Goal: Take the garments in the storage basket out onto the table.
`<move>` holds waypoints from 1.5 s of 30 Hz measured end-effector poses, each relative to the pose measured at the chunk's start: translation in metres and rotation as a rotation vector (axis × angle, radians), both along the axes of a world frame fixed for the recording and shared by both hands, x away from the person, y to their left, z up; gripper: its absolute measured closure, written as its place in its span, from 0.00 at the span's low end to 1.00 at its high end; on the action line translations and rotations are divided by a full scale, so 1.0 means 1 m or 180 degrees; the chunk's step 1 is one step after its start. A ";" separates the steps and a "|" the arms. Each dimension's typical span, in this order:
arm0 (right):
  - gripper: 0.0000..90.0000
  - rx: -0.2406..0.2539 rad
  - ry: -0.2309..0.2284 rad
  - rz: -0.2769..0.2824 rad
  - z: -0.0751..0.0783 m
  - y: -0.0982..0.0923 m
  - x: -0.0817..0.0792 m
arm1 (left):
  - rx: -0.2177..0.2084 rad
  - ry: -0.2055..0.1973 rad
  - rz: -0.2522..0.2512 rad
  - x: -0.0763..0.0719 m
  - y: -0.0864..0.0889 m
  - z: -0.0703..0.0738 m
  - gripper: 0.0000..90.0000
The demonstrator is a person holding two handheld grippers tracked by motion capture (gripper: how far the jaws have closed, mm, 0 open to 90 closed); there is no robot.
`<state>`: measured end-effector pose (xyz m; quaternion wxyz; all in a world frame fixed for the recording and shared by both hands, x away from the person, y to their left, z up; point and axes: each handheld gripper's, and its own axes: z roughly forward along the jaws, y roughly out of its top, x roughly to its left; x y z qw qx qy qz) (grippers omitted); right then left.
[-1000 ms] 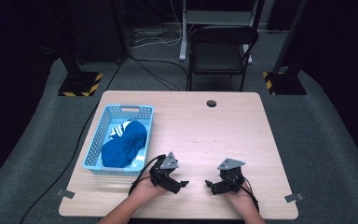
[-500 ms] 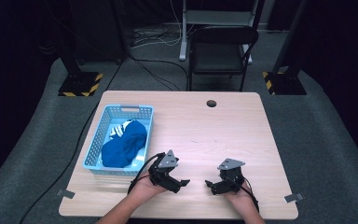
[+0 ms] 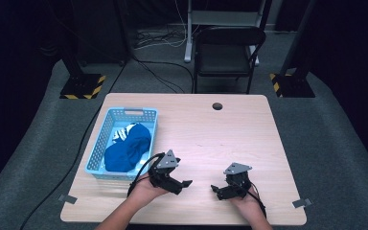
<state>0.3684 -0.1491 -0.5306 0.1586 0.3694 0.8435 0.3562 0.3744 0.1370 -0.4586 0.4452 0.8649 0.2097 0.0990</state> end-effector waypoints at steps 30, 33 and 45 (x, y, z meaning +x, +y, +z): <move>0.03 0.0001 -0.0004 -0.0001 0.000 0.000 0.000 | -0.0181 -0.0112 0.0136 0.002 0.023 0.027 0.10; 0.03 0.0002 -0.0002 -0.0001 0.000 0.000 0.000 | -0.0191 -0.0120 0.0176 0.005 0.027 0.029 0.10; 0.03 0.0002 -0.0004 -0.0001 0.000 0.000 0.000 | -0.0240 -0.0145 0.0383 0.017 0.041 0.032 0.11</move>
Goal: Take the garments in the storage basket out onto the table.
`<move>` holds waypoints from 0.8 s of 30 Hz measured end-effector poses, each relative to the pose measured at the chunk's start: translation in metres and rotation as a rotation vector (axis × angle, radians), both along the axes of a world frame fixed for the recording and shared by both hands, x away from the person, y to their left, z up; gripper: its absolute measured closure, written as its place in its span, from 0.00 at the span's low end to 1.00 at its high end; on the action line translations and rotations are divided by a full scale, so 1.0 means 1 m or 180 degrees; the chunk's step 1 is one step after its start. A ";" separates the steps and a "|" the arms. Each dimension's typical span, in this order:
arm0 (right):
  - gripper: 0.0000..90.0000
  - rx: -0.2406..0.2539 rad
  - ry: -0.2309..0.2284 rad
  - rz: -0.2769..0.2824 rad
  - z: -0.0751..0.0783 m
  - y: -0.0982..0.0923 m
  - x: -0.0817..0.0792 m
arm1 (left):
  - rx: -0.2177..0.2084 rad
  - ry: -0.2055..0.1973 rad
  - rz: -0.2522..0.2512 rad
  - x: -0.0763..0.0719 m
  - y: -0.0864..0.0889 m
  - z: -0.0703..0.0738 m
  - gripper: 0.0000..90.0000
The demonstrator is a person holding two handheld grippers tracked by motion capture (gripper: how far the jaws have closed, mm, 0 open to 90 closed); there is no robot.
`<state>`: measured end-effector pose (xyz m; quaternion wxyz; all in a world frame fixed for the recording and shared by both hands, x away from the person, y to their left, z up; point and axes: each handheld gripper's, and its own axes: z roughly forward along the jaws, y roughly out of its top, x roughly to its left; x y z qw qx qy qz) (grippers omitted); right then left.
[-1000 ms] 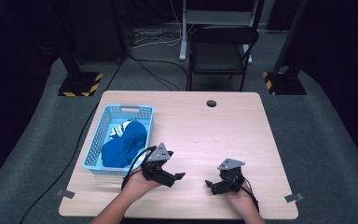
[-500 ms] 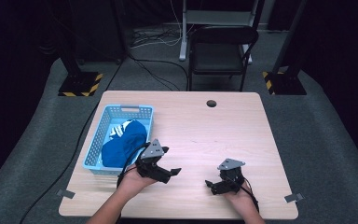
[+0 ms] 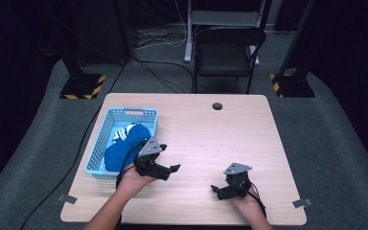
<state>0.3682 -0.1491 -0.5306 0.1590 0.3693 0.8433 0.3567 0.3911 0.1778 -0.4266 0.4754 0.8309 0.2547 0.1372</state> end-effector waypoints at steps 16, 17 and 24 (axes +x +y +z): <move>0.03 0.0001 0.0000 -0.0001 0.000 0.000 0.000 | -0.0001 -0.0018 0.0257 0.006 0.022 0.006 0.11; 0.03 0.0001 0.0000 -0.0001 0.000 0.000 0.000 | -0.0008 -0.0014 0.0260 0.007 0.023 0.006 0.11; 0.03 0.0000 0.0000 -0.0001 0.000 0.000 0.000 | 0.0011 0.0002 0.0306 0.009 0.027 0.005 0.10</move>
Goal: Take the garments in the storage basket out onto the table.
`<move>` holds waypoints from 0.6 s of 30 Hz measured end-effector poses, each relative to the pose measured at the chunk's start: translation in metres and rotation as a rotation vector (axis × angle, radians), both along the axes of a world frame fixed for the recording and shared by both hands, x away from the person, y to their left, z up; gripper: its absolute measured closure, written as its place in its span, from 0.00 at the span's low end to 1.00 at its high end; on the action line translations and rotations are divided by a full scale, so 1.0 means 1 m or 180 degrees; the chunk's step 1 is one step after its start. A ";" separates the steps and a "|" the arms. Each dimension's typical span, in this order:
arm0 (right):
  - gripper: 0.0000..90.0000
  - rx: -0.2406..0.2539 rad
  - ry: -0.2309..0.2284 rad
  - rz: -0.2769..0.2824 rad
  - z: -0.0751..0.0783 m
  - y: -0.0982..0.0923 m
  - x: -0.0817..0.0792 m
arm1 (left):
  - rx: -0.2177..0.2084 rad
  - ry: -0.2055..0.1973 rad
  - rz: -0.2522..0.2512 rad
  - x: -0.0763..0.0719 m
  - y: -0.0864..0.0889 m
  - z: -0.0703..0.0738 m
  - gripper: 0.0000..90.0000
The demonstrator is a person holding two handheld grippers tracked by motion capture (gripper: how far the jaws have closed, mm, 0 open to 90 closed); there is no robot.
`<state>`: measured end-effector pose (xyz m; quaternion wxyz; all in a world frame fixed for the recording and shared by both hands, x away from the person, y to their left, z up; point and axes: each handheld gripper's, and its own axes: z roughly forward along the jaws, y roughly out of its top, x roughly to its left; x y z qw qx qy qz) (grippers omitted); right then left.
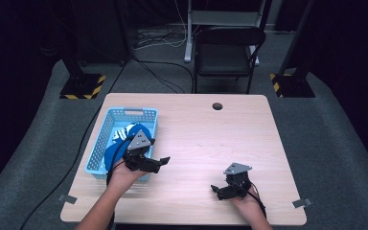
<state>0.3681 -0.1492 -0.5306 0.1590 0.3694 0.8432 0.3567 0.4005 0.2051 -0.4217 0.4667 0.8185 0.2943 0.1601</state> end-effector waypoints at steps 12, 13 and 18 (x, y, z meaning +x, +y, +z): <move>0.03 0.0000 0.0000 0.0000 0.000 0.000 0.000 | 0.0054 0.0045 0.0142 0.009 0.012 -0.005 0.10; 0.03 0.0000 0.0000 -0.0001 0.000 0.000 0.000 | 0.0051 0.0059 0.0155 0.010 0.013 -0.005 0.10; 0.03 0.0001 0.0001 -0.0002 0.000 0.000 0.000 | 0.0095 0.0060 0.0207 0.014 0.017 -0.007 0.10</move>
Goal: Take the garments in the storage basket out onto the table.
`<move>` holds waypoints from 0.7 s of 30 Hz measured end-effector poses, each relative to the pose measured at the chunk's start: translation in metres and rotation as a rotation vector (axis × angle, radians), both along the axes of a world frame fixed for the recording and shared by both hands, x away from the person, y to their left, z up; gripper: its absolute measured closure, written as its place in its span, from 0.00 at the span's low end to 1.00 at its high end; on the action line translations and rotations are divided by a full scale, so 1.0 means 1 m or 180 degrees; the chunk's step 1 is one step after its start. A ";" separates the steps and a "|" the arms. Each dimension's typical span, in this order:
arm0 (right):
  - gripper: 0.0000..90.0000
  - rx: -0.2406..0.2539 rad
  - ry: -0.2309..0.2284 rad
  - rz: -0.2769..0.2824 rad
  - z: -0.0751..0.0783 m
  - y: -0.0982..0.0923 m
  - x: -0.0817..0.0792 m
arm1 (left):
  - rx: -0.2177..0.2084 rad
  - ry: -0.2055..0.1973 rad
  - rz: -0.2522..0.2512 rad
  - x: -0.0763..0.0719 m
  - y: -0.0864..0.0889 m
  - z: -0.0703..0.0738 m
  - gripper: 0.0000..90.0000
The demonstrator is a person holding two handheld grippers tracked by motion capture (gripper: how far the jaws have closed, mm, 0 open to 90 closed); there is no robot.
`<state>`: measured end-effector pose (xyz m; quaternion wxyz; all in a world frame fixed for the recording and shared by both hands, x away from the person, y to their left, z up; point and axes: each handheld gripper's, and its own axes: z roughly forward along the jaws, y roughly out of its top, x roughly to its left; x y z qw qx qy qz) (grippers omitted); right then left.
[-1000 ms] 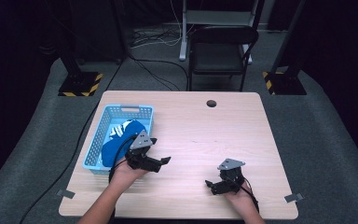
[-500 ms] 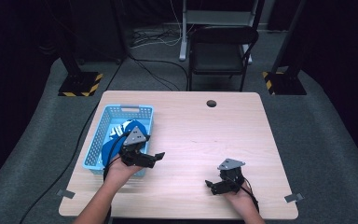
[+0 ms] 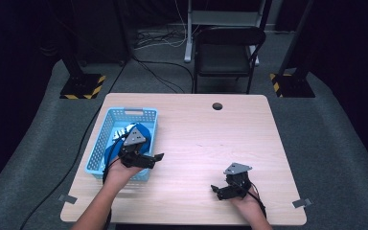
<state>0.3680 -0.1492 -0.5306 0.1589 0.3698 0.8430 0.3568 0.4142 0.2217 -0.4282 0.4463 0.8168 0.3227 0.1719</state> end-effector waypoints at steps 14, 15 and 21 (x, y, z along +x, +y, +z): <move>0.03 0.0001 0.0000 -0.0001 0.000 0.000 0.000 | 0.0049 0.0031 0.0156 0.010 0.013 -0.005 0.12; 0.03 0.0000 0.0000 -0.0001 0.000 0.000 0.000 | 0.0050 0.0029 0.0169 0.011 0.014 -0.005 0.12; 0.03 0.0000 0.0000 -0.0001 0.000 0.000 0.000 | 0.0057 0.0049 0.0238 0.015 0.021 -0.006 0.12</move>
